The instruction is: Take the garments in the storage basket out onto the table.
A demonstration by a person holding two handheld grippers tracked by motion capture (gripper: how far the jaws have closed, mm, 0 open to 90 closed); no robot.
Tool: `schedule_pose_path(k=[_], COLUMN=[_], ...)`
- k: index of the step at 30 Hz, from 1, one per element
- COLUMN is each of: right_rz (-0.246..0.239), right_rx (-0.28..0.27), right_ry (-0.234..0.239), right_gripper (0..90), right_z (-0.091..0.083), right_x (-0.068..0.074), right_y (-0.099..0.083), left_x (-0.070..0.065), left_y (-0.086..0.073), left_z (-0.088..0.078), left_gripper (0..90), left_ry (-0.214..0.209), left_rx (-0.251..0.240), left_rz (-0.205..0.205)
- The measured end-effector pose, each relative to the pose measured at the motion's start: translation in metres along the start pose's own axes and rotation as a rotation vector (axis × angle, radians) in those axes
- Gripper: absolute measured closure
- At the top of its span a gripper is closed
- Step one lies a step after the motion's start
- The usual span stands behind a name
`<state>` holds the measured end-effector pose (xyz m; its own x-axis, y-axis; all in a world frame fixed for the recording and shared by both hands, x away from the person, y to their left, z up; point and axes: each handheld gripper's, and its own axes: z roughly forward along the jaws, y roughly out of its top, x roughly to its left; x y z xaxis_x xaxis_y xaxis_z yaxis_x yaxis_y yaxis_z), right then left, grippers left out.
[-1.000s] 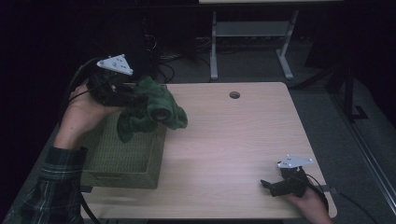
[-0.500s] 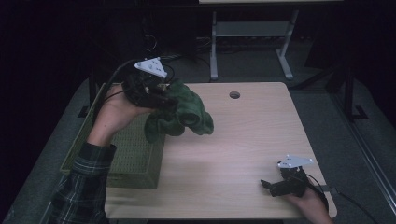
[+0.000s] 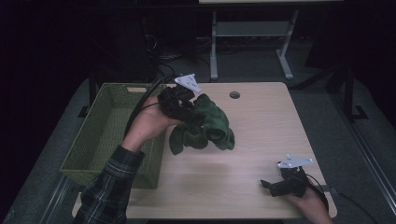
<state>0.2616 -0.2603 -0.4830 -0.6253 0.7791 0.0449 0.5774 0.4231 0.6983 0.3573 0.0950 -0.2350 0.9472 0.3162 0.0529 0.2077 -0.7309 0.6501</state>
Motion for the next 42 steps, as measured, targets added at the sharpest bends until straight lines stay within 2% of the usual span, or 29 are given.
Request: schedule_pose_path(k=[9,15,16,18,25,28,29,34,37,40,42], right_rz=[0.000,0.000,0.000,-0.001,-0.002,-0.002,-0.001,-0.002,-0.002,-0.002,-0.003], right_rx=[0.000,-0.001,-0.001,0.001,0.000,0.000,0.001,0.000,0.001,0.000,0.000], right_ry=[0.000,0.000,0.000,-0.001,-0.001,0.000,0.000,-0.001,0.000,-0.001,-0.001], right_gripper=[0.0,0.0,0.0,0.0,0.0,0.0,0.0,0.0,0.0,0.0,0.0], right_z=[0.000,0.000,0.000,0.000,0.000,0.000,0.000,0.000,0.000,0.000,0.000], right_x=[0.000,0.000,0.000,0.000,0.000,0.000,0.000,0.000,0.000,0.000,0.000], right_y=[0.000,0.000,0.000,0.000,0.000,0.000,0.000,0.000,0.000,0.000,0.000], left_x=[-0.009,-0.015,-0.015,-0.018,-0.023,-0.024,-0.024,-0.026,-0.029,-0.034,-0.035], left_y=[-0.001,-0.009,-0.009,-0.015,-0.034,-0.043,-0.046,-0.057,-0.067,-0.073,-0.076], left_z=[0.041,0.071,0.071,0.087,0.123,0.136,0.141,0.156,0.170,0.178,0.179], left_gripper=[77.2,77.2,77.2,77.2,77.1,77.0,76.9,76.0,75.1,69.5,56.1], left_ry=[-0.070,-0.103,-0.103,-0.112,-0.128,-0.132,-0.134,-0.136,-0.134,-0.141,-0.140], left_rx=[0.011,0.003,0.003,0.022,0.079,0.104,0.117,0.139,0.173,0.184,0.174], left_rz=[-0.006,-0.046,-0.046,-0.047,-0.069,-0.081,-0.071,-0.078,-0.073,-0.068,-0.067])
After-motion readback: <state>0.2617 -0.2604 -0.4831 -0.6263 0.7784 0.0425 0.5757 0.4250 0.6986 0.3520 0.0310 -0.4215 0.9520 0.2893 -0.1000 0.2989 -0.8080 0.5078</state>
